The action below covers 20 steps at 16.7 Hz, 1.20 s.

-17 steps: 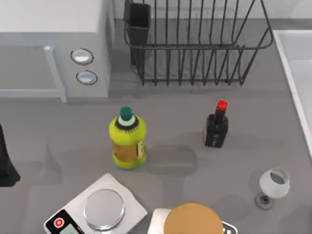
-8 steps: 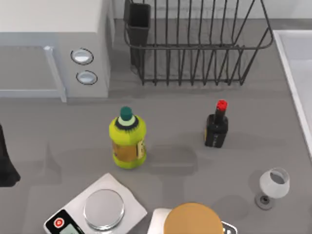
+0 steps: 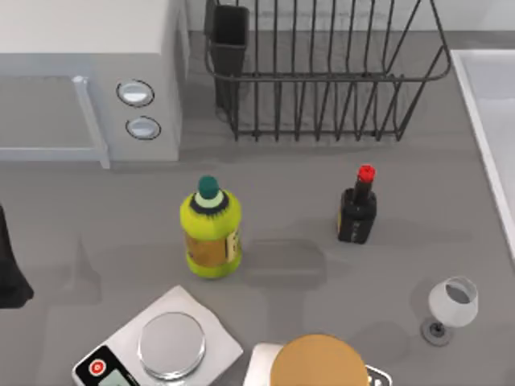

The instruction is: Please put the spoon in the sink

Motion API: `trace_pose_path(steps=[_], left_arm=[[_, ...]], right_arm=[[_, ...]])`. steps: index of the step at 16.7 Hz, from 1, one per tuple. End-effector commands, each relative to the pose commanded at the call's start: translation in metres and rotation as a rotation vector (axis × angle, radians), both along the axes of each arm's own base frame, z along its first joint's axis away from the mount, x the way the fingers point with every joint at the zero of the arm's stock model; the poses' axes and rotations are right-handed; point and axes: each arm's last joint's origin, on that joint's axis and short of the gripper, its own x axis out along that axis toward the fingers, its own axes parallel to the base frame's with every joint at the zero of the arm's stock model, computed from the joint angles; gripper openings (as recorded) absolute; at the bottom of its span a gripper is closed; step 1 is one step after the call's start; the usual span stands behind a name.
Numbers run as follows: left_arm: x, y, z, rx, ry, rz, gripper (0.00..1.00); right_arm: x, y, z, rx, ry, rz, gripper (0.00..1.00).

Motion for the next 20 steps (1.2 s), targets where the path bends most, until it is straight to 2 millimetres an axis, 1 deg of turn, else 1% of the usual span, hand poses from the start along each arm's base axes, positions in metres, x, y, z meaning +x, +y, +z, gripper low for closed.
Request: trace_pose_path(steps=[13,14,20], left_arm=[[0.0,0.0,0.0,0.0,0.0,0.0,1.0],[0.0,0.0,0.0,0.0,0.0,0.0,1.0],[0.0,0.0,0.0,0.0,0.0,0.0,1.0]], right_arm=[[0.0,0.0,0.0,0.0,0.0,0.0,0.02],[0.0,0.0,0.0,0.0,0.0,0.0,0.0],[0.0,0.0,0.0,0.0,0.0,0.0,0.0]])
